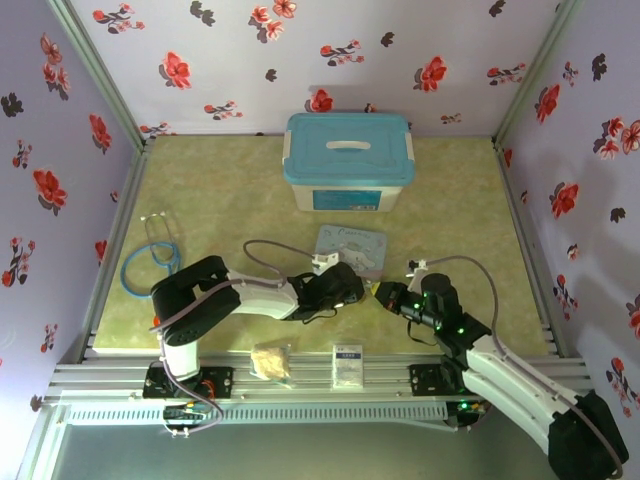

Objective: Unlock a padlock with a key

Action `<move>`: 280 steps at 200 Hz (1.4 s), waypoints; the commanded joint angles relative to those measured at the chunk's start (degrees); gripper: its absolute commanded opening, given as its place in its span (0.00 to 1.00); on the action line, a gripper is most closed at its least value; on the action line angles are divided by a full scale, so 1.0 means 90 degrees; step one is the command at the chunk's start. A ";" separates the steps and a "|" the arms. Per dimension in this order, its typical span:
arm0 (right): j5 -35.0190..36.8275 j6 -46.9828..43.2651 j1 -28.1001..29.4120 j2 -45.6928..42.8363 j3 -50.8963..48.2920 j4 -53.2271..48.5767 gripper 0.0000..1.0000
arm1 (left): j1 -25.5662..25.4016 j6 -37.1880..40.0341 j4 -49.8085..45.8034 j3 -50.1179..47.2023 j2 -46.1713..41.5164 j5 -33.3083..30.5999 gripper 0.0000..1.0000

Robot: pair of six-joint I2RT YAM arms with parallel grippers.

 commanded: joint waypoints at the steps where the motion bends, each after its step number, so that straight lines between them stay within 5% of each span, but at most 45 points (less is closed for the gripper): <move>1: 0.0330 -0.0112 -0.0044 -0.0353 0.0150 -0.0534 0.00 | 0.0006 0.0465 -0.1884 0.0101 0.0508 0.0002 0.35; 47: 0.0647 -0.0156 -0.0051 -0.0726 0.0083 -0.1090 0.00 | 0.0128 0.1003 -0.2113 -0.0072 0.0101 0.0466 0.22; 139: 0.0594 -0.0138 -0.0051 -0.0457 0.0146 -0.0914 0.00 | -0.0215 0.1642 -0.3343 0.0530 0.0110 0.0158 0.35; 182: 0.0629 -0.0107 -0.0051 -0.0473 0.0151 -0.0934 0.00 | -0.0394 0.1534 -0.3338 0.0647 0.0147 0.0107 0.35; 239: 0.0635 -0.0060 -0.0051 -0.0389 0.0136 -0.0803 0.00 | -0.0583 0.1661 -0.2801 0.0604 -0.0208 -0.0225 0.48; 280: 0.0605 -0.0049 -0.0047 -0.0395 0.0138 -0.0815 0.00 | -0.0682 0.1516 -0.2856 0.0720 -0.0197 -0.0308 0.45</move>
